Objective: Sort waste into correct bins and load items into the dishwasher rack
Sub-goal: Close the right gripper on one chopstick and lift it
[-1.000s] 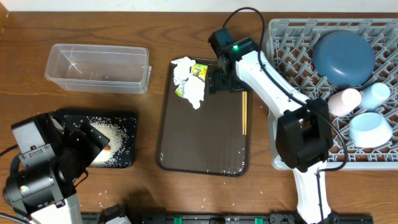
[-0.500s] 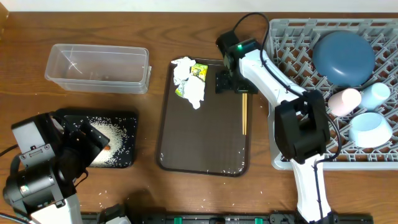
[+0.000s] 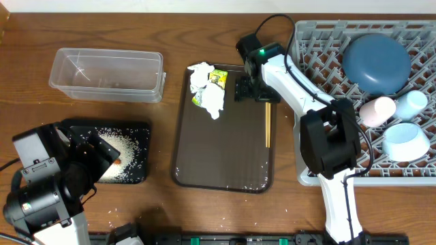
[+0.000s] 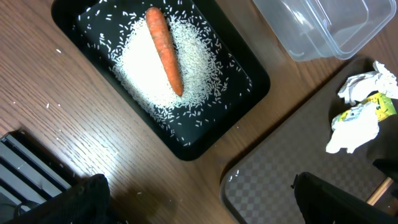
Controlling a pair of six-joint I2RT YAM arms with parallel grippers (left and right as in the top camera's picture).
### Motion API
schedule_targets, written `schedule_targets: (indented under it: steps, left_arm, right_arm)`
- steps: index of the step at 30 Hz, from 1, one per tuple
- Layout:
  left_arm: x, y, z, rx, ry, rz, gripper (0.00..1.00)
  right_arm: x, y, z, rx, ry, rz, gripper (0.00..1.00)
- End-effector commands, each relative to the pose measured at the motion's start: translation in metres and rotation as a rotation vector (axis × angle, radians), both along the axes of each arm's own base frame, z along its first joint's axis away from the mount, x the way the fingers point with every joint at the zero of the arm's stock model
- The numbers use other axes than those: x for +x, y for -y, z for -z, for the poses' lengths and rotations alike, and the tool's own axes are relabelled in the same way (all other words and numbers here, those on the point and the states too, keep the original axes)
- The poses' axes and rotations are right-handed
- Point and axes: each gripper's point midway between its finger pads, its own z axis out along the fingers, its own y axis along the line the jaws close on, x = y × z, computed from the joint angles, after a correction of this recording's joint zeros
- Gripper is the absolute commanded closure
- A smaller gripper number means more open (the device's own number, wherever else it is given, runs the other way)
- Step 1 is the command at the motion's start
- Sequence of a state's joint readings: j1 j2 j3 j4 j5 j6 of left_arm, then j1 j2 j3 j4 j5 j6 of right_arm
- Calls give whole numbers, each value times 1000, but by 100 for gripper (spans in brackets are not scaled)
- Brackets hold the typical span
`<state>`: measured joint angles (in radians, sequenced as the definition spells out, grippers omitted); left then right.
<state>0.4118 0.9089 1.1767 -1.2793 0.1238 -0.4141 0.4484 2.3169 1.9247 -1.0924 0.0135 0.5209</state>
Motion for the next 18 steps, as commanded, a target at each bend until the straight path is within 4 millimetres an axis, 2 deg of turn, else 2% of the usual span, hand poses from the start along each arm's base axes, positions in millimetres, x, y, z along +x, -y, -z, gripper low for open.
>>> schedule_targets:
  steps: [1,7,18]
  left_arm:
    - [-2,-2,1,13,-9,-1,3]
    - [-2,-2,1,13,-9,-1,3]
    - [-2,-2,1,13,-9,-1,3]
  right_arm:
    - [-4,-3,13,11,-31,30,13]
    - [-5,-6,13,8,-29,20,13]
    - [-4,0,14,-24,-18,24,12]
